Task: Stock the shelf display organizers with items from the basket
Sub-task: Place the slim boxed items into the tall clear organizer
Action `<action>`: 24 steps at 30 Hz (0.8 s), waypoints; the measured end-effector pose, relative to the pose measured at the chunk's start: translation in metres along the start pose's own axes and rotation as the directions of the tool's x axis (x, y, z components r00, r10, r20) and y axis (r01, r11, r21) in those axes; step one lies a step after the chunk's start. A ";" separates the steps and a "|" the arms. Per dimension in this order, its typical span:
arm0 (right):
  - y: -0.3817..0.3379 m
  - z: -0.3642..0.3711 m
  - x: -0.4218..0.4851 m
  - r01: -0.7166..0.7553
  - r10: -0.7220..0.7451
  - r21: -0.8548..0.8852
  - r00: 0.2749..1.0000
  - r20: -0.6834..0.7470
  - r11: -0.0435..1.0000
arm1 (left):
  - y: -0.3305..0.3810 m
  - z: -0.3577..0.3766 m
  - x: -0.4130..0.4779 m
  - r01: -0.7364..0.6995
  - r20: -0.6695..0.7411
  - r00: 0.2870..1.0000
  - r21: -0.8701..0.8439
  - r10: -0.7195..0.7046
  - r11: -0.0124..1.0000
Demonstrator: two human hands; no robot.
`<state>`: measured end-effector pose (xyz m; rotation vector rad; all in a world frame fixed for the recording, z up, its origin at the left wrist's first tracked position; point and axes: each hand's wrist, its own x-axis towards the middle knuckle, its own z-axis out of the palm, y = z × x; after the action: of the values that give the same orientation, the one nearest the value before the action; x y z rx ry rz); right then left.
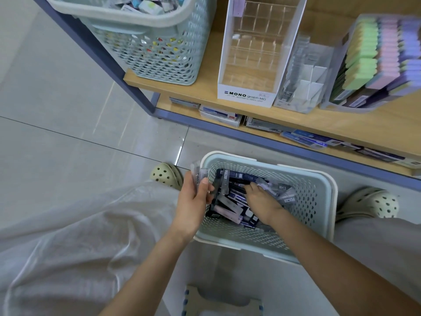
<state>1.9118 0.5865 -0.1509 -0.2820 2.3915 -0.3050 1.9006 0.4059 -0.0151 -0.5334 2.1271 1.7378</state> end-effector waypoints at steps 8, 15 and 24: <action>-0.005 -0.019 -0.016 -0.155 0.168 0.323 0.986 -0.012 0.933 | -0.004 0.005 -0.009 0.043 0.028 0.999 0.050 -0.044 0.998; -0.015 -0.086 -0.061 0.019 0.065 0.535 0.988 -0.138 0.845 | 0.000 0.030 -0.019 0.137 0.081 0.988 -0.096 -0.129 0.986; -0.057 -0.129 -0.133 0.275 0.034 0.686 0.916 -0.400 0.674 | 0.047 0.051 -0.043 0.012 0.139 0.989 -0.420 0.051 0.907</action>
<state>1.9292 0.5885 0.0415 0.0071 2.3844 -1.4713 1.9162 0.4674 0.0364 -0.4743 1.6635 2.1890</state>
